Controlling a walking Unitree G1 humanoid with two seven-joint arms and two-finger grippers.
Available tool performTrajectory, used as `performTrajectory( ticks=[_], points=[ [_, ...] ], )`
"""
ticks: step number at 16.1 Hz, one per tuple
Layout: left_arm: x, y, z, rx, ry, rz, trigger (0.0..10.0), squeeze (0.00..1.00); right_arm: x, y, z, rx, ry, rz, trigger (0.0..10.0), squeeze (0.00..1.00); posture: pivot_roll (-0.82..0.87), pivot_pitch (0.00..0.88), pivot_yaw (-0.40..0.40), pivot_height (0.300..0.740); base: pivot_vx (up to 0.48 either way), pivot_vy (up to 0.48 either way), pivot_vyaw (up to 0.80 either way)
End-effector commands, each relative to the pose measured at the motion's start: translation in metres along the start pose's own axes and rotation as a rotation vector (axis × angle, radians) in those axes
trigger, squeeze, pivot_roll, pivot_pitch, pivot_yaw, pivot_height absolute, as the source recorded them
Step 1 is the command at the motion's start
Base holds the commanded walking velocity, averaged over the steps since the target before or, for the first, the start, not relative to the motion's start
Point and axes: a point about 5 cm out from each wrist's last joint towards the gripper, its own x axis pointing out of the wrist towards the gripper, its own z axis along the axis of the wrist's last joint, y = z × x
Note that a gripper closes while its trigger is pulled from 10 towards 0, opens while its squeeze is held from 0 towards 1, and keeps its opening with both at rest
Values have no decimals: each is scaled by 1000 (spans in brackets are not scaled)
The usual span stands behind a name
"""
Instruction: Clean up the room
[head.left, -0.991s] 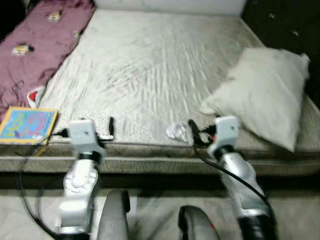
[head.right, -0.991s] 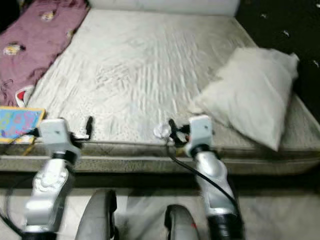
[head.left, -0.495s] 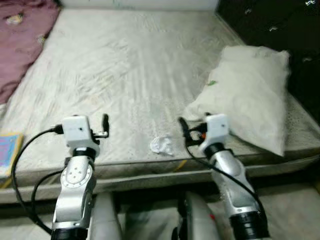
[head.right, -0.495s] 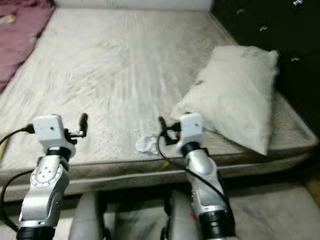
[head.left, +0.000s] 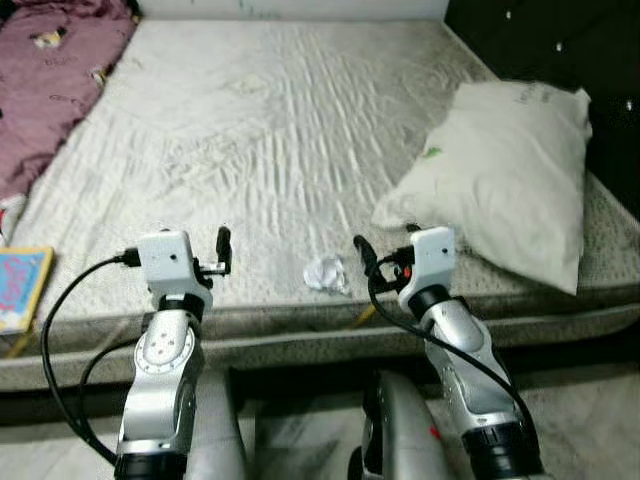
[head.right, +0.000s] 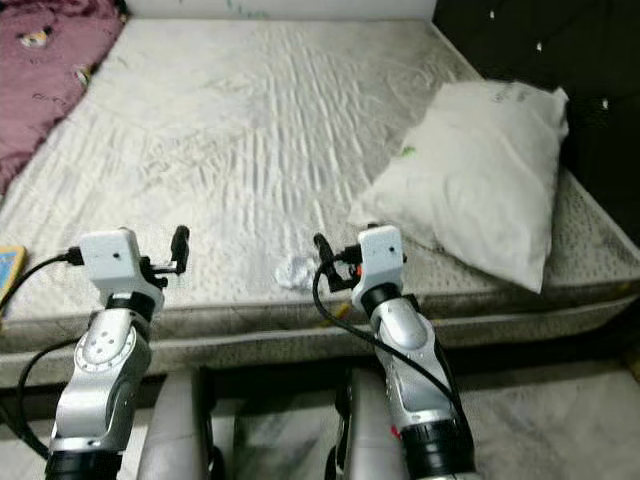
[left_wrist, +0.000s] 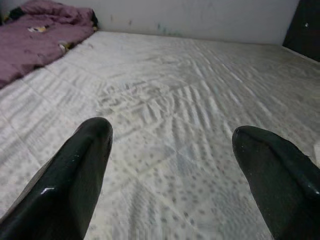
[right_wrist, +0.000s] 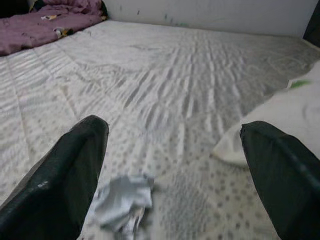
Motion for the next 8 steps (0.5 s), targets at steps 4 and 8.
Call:
performTrajectory(
  ticks=[4,8],
  points=[
    [1,3,-2,-3,18,22,10000,0,2,3,-3,15,28,21,10000,0,48,47,-34,518,0,0,0],
    [2,4,-3,-12,22,40,10000,0,2,6,-3,-17,30,49,10000,0,47,47,-35,518,0,0,400]
  ],
)
